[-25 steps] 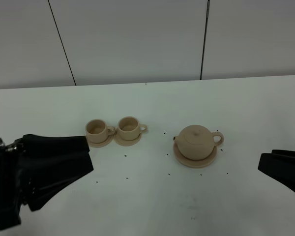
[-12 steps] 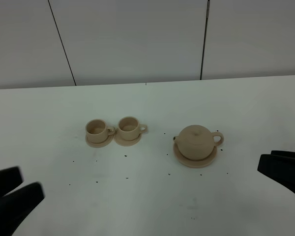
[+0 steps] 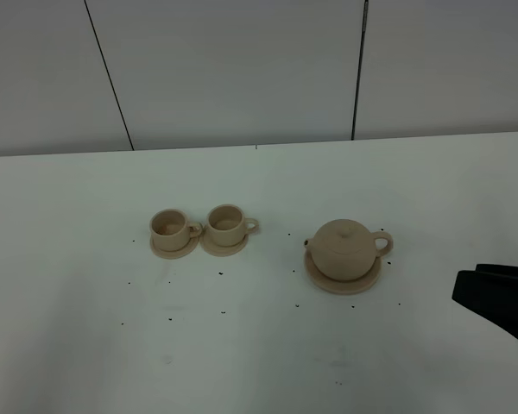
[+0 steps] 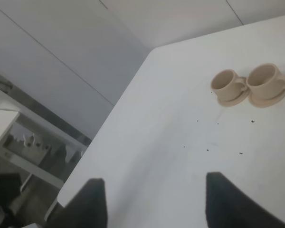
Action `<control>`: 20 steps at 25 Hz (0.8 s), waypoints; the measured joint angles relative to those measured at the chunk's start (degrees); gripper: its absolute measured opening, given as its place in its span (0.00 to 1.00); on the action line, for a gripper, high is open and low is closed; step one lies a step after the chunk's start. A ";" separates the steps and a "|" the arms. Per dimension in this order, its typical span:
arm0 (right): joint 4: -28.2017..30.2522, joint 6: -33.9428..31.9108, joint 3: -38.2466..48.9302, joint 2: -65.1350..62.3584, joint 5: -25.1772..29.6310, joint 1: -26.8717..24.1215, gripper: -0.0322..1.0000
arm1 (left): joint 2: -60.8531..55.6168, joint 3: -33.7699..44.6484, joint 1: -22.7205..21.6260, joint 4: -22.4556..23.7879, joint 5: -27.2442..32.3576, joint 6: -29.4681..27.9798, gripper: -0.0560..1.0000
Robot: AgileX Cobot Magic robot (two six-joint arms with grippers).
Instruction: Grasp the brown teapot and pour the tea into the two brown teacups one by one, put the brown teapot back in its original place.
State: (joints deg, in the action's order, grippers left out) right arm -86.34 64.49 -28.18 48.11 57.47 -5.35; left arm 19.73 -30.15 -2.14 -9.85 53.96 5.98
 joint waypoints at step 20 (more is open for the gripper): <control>2.96 0.00 0.00 0.00 0.00 0.00 0.47 | -0.05 0.00 0.00 11.75 8.14 -7.09 0.56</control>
State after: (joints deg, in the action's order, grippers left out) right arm -83.38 64.49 -28.18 48.11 57.47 -5.35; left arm 19.68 -30.15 -2.14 1.90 62.10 -1.11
